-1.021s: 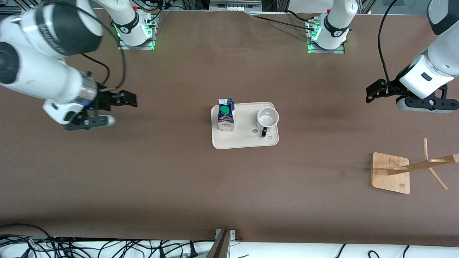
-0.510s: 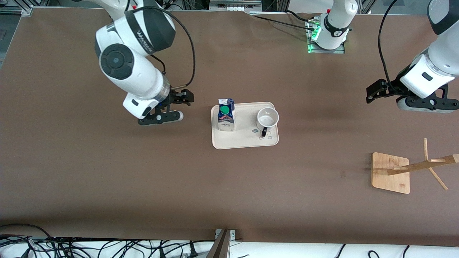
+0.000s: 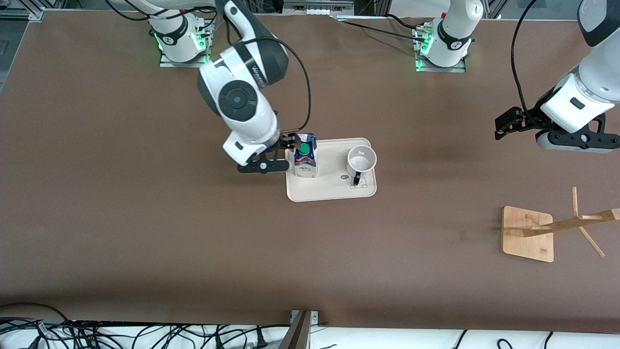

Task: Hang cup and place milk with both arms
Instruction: 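Lower the right gripper and grasp the milk carton on the tray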

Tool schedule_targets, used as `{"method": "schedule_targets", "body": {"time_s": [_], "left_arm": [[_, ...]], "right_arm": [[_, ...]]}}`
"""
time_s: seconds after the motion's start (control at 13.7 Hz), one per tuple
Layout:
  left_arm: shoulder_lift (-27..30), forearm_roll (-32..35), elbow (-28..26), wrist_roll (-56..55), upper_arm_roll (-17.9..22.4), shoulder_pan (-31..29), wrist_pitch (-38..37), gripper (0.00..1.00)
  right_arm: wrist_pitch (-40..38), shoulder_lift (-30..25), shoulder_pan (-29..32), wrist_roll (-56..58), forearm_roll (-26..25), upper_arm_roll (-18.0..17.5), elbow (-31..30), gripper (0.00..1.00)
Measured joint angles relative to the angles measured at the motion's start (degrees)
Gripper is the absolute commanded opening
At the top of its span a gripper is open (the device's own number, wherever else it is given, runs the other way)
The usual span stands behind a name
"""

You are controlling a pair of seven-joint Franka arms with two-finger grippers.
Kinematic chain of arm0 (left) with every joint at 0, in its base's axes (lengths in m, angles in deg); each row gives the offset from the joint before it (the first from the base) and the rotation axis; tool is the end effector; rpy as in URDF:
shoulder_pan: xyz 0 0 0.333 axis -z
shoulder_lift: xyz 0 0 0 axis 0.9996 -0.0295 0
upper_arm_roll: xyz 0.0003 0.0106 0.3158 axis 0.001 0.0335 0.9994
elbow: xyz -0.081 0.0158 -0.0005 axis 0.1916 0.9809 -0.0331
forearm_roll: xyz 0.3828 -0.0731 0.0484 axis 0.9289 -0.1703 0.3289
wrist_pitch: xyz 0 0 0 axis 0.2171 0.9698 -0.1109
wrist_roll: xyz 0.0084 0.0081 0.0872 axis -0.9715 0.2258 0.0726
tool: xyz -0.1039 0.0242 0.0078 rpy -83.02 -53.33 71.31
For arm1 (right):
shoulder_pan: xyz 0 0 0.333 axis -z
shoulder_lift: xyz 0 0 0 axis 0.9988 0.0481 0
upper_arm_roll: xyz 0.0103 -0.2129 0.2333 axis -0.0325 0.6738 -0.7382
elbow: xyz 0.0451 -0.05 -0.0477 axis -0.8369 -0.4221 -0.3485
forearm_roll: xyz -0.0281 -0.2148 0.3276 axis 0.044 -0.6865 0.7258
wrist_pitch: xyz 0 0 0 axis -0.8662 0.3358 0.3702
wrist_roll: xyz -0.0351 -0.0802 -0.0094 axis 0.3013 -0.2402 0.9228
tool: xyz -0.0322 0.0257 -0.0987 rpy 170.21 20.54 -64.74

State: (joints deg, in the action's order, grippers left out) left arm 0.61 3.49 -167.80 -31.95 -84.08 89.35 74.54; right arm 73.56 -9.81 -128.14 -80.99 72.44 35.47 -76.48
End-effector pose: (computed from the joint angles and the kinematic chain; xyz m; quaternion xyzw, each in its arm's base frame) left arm 0.5677 -0.0462 0.5683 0.9997 -0.0212 -0.0003 0.0114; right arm 0.5544 0.4403 0.3863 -0.9972 -0.0237 0.0656 0.0253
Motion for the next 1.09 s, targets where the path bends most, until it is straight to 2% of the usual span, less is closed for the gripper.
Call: {"method": "schedule_targets", "body": {"time_s": [0.36,1.09], "left_arm": [[0.0,0.0,0.0,0.0,0.0,0.0,0.0,1.00],[0.0,0.0,0.0,0.0,0.0,0.0,0.0,1.00]], "right_arm": [[0.4,4.0,-3.2,-6.1,0.0,0.4,7.0,1.00],[2.5,8.3,-4.6,-7.1,0.0,0.8,7.6,1.00]]}}
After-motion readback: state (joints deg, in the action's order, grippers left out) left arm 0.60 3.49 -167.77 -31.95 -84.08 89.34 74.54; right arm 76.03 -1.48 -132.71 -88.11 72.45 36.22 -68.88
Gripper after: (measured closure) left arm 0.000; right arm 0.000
